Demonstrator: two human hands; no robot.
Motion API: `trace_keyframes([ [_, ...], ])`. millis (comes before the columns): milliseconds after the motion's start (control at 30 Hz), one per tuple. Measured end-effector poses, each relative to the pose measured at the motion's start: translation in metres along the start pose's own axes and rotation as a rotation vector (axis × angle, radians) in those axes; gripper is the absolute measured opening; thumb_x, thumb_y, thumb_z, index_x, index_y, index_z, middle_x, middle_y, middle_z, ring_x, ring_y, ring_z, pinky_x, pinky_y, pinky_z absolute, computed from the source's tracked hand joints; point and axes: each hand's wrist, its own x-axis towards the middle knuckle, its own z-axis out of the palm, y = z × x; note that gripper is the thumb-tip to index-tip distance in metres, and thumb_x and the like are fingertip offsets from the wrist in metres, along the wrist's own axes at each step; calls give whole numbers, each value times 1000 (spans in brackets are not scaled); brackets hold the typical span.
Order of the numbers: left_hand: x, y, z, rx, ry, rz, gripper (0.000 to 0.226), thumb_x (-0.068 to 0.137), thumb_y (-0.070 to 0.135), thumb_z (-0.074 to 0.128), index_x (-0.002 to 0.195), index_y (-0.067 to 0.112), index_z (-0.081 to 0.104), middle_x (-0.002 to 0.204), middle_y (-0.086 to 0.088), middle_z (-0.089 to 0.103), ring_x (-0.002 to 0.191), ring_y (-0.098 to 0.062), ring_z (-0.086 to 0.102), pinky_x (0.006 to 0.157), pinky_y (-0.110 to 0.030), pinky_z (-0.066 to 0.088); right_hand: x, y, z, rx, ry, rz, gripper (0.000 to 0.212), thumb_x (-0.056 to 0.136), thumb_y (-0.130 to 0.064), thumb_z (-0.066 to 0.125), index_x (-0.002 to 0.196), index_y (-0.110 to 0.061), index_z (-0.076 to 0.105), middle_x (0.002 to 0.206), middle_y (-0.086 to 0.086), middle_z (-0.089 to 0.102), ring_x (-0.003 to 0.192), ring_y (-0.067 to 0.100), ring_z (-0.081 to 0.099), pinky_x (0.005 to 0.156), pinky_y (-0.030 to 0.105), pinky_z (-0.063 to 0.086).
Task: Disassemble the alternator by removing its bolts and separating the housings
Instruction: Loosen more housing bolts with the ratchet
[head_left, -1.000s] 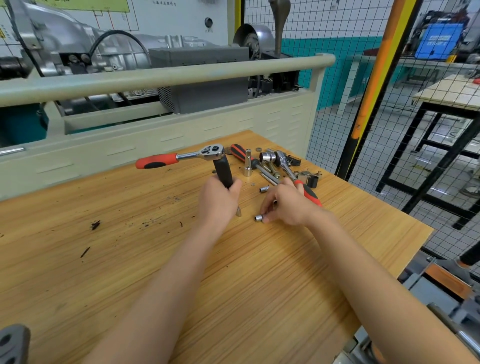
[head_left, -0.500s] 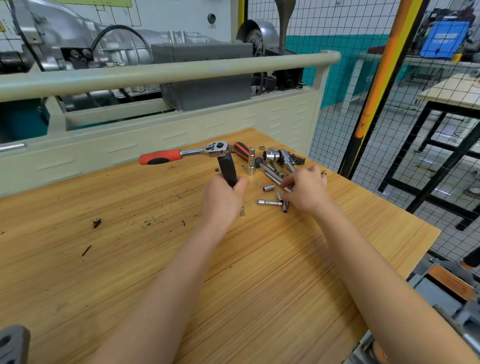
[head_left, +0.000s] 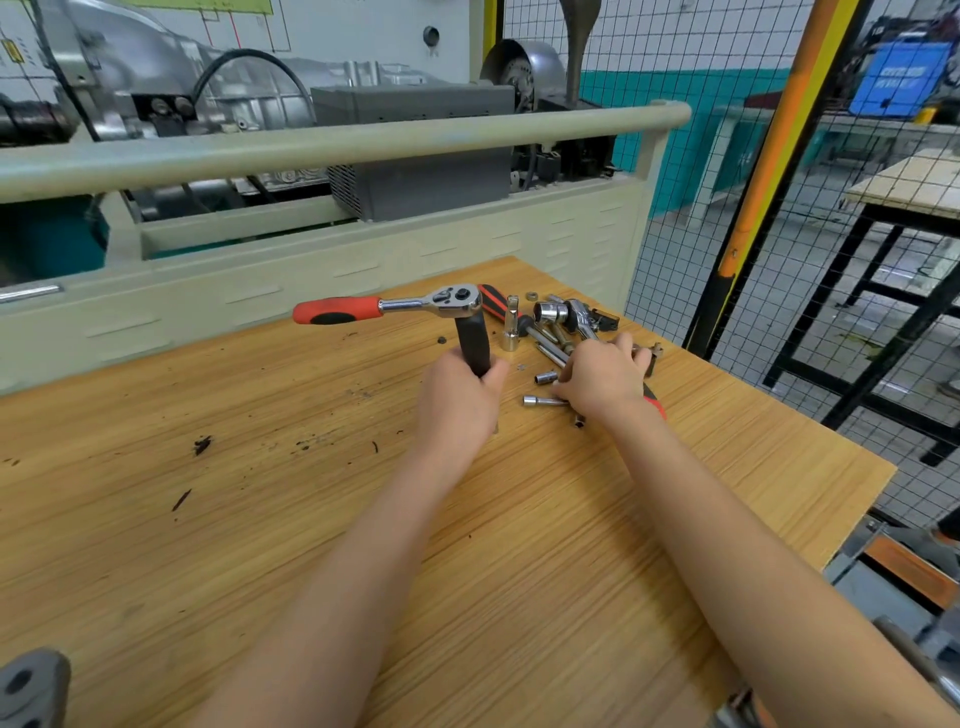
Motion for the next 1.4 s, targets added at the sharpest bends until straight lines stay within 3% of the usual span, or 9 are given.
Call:
trace_keyframes([
  [267, 1, -1, 1, -14, -9, 9, 26, 93, 26, 56, 68, 22, 49, 47, 11, 43, 31, 2, 41, 36, -16, 31, -5, 11, -5, 377, -10, -120, 5, 85, -30, 71, 87, -32, 68, 106, -2, 59, 120, 29, 31, 91, 38, 18],
  [367, 1, -1, 1, -5, 12, 16, 30, 92, 26, 57, 64, 24, 48, 42, 11, 41, 32, 1, 42, 40, -19, 29, -9, 14, -10, 584, -50, -221, 15, 84, -26, 72, 82, -37, 63, 120, 1, 58, 126, 27, 32, 100, 37, 18],
  [467, 0, 0, 1, 6, 8, 18, 29, 92, 27, 57, 65, 25, 48, 48, 11, 42, 34, -2, 42, 41, -21, 30, -16, 17, -19, 714, -63, -366, 15, 84, -17, 71, 85, -31, 66, 107, -4, 63, 119, 6, 44, 108, 40, 22],
  [600, 1, 0, 1, 11, 10, 4, 27, 92, 27, 57, 67, 23, 48, 50, 9, 43, 33, -2, 41, 37, -19, 31, -22, 17, -27, 805, -59, -553, 12, 83, 0, 68, 94, -4, 70, 87, -6, 62, 84, -27, 47, 80, -4, 27],
  [667, 1, 0, 1, -5, 3, -5, 24, 93, 26, 56, 70, 22, 49, 51, 8, 45, 30, 1, 43, 32, -14, 29, -23, 18, -28, 808, -56, -559, 12, 83, -1, 68, 94, -6, 70, 87, -6, 62, 83, -26, 45, 77, -5, 26],
  [767, 2, -1, 0, -27, -5, -13, 21, 93, 24, 57, 73, 21, 51, 54, 6, 47, 32, 3, 45, 32, -12, 30, -17, 20, -22, 765, -36, -468, 11, 85, -10, 69, 92, -18, 68, 98, -5, 64, 98, -18, 45, 92, 19, 29],
  [867, 2, -1, 1, -25, 1, -16, 24, 94, 25, 56, 72, 20, 49, 53, 7, 46, 32, 4, 45, 32, -13, 30, -9, 22, -11, 445, 28, -278, 6, 86, -24, 70, 90, -27, 67, 109, -3, 62, 118, 18, 37, 103, 42, 21],
  [1067, 3, -1, 1, -19, 6, -3, 29, 93, 23, 55, 67, 20, 45, 49, 8, 40, 29, 0, 40, 30, -12, 25, -8, 17, -3, 369, 20, -157, 9, 90, -35, 64, 93, -27, 68, 102, -5, 63, 117, 21, 40, 100, 41, 19],
  [1400, 3, 0, 1, 15, 8, -27, 25, 94, 28, 56, 72, 21, 47, 54, 7, 44, 30, 2, 42, 33, -13, 28, -14, 18, -38, 1233, -219, 155, 10, 82, -17, 73, 87, -9, 71, 72, 1, 73, 79, 12, 62, 74, 26, 44],
])
